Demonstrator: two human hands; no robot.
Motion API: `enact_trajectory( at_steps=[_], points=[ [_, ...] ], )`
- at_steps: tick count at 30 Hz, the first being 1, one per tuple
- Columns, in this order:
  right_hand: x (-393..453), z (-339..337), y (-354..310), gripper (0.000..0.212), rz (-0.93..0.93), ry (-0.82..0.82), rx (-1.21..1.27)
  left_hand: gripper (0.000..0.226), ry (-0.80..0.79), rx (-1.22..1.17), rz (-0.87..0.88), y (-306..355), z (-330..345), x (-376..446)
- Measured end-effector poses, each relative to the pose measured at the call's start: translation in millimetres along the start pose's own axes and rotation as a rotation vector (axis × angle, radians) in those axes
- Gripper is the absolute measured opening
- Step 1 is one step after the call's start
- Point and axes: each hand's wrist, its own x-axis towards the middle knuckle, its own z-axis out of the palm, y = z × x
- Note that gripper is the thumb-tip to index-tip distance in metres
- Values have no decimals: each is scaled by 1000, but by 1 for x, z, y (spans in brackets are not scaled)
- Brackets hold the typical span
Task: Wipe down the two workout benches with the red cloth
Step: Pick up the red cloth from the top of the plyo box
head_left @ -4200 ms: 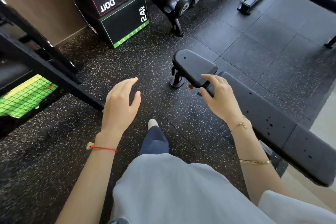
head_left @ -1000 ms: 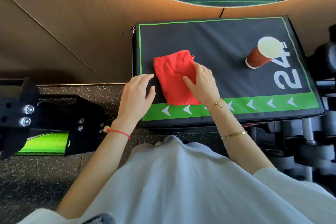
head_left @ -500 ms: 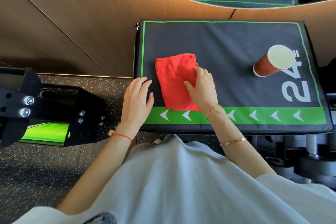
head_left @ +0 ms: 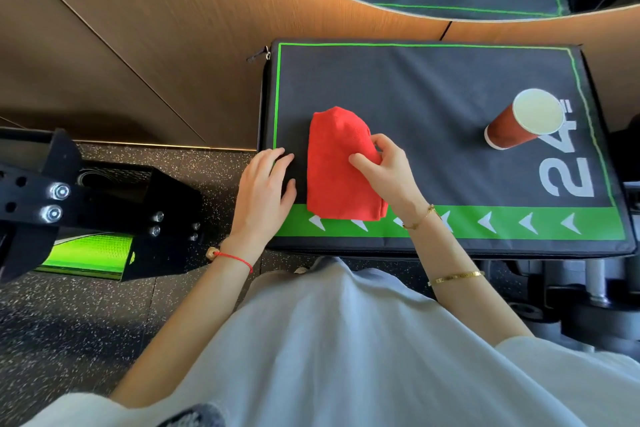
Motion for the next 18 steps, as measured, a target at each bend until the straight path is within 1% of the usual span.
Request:
enact_trajectory(
  at_steps=[3,6,13,18],
  points=[
    [-8,1,4,19,77,-25,125,39,-5,-2,19,-2,-2,-1],
    [-17,1,7,26,107,-10,200,37,-10,-4,22,-1,-4,-3],
    [-42,-8,9,29,79,65,249,33,0,-40,47,8,-10,-18],
    [-66,-20,18,27,80,141,316,31,4,-73,88,19,-13,-31]
  ],
)
